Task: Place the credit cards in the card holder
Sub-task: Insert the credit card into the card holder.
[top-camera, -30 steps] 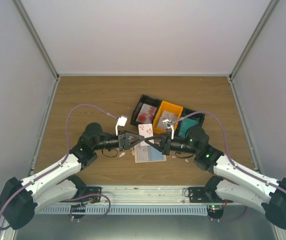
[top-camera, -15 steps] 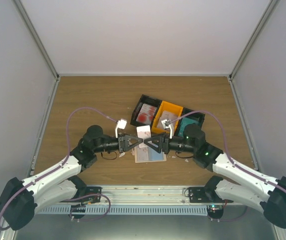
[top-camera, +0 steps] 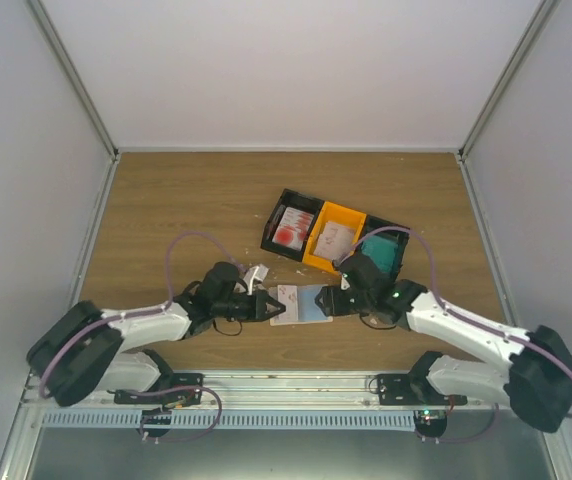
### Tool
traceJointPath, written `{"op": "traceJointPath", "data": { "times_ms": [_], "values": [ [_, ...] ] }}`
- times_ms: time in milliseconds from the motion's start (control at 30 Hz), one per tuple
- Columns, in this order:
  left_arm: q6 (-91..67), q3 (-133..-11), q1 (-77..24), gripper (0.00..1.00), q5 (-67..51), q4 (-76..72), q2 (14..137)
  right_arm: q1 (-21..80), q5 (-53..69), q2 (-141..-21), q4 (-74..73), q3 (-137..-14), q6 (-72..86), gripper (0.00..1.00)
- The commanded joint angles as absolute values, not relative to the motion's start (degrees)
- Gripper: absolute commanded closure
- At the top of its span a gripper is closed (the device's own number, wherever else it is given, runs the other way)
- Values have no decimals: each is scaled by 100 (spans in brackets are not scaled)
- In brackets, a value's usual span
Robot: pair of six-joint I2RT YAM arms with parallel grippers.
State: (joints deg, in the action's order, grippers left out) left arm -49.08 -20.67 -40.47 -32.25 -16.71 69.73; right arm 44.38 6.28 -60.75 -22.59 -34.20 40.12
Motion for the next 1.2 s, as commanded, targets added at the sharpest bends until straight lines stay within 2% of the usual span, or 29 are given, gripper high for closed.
{"op": "traceJointPath", "data": {
  "times_ms": [0,367,667,933,1167],
  "values": [
    [-4942,-2028,-4198,100,-3033,-2671,7741,4430,92,-6696,-2904,-3669,3817,40],
    [-5446,-2046,-4263,100,-2732,-3310,8584,4620,-287,-8161,-3257,-4315,3632,42],
    [-5769,-1995,-4263,100,-2967,-3910,8935,4643,-81,-8523,-3262,-4330,3671,46],
    [-5941,-1992,-4263,100,-2780,-3780,9008,4641,-106,-8663,-3355,-4300,3800,57],
    [-6095,-1891,-4280,100,-2680,-3823,9114,4641,-40,-8664,-3284,-4237,3885,58]
  ]
}}
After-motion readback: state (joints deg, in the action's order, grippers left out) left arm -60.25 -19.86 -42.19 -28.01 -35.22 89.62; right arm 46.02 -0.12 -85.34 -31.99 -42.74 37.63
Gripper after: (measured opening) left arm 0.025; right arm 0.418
